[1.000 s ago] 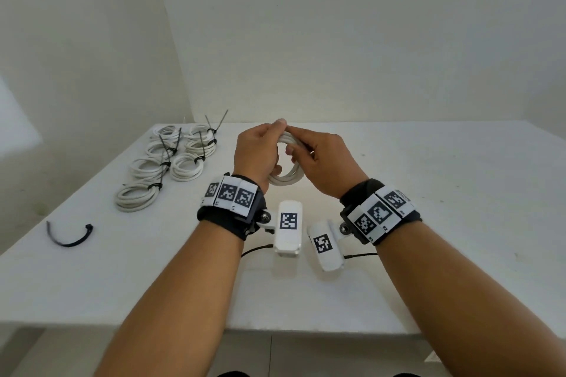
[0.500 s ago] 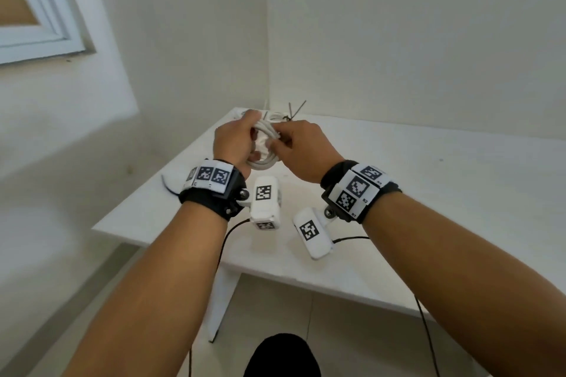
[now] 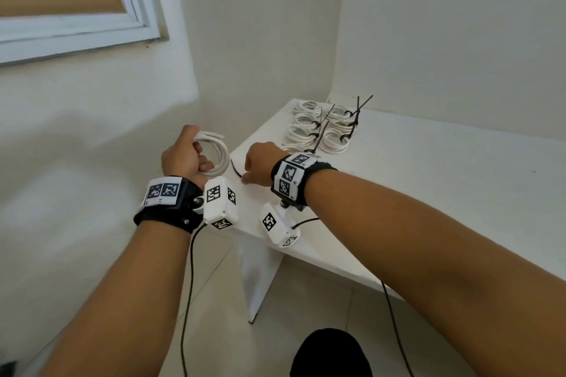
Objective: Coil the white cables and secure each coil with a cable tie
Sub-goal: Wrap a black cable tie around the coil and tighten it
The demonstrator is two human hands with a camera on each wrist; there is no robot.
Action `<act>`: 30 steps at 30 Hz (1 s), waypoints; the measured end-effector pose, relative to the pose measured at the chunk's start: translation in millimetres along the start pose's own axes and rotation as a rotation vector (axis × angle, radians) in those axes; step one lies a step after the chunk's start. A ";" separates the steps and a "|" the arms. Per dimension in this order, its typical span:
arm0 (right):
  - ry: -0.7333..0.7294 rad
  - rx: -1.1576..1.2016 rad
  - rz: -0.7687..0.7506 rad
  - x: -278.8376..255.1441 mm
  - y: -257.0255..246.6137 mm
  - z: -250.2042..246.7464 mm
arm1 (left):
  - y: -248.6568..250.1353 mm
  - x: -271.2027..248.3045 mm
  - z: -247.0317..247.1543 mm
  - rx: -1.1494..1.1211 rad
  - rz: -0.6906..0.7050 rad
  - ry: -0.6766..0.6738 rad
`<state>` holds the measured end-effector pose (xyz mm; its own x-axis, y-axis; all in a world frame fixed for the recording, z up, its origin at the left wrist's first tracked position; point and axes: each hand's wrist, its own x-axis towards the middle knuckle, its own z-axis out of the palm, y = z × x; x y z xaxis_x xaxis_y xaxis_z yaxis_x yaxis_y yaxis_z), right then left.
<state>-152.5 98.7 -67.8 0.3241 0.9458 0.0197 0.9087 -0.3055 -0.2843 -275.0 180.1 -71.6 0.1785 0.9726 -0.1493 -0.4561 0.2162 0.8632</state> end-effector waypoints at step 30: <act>0.643 0.519 0.465 -199.8 255.3 -109.8 | -121.8 -173.3 215.6 0.250 -0.191 -0.672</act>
<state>43.7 -180.4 -39.1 0.8474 0.4528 0.2773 0.4719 -0.4029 -0.7842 -62.4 -33.3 -46.9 0.7667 0.6401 -0.0494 -0.1660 0.2719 0.9479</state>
